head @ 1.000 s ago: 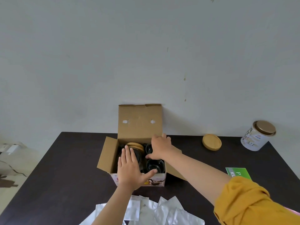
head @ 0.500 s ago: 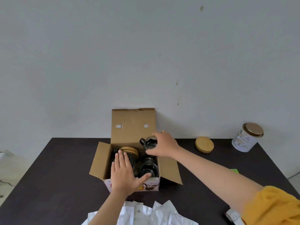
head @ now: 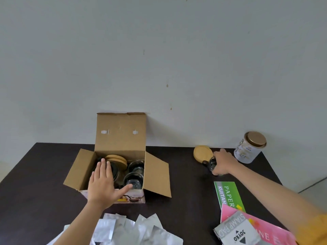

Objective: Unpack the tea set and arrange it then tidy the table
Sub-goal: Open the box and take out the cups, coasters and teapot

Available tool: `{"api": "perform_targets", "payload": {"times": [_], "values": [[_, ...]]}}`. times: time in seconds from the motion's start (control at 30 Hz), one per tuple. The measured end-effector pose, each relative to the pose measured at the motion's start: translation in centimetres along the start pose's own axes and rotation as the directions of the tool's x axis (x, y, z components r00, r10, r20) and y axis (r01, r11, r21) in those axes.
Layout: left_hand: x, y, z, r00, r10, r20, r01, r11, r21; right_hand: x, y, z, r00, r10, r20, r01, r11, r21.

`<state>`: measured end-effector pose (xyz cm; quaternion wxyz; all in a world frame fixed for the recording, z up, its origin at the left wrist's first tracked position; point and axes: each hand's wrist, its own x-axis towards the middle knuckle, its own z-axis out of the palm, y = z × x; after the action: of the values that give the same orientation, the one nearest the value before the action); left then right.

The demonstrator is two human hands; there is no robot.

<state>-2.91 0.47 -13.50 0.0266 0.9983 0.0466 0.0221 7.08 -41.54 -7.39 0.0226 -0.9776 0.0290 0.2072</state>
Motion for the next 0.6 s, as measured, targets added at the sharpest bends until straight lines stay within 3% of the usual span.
{"api": "perform_targets", "payload": {"times": [0.27,0.6], "values": [[-0.2,0.4,-0.3,0.999,-0.028,0.020,0.028,0.999,0.031,4.3,6.8,0.4,0.997,-0.007,0.081,0.003,0.999,0.042],[-0.1,0.6,-0.4,0.998,-0.052,0.043,0.051,0.998,0.031,10.0,8.5,-0.8,0.993,-0.082,0.082,0.087,0.994,-0.059]]}}
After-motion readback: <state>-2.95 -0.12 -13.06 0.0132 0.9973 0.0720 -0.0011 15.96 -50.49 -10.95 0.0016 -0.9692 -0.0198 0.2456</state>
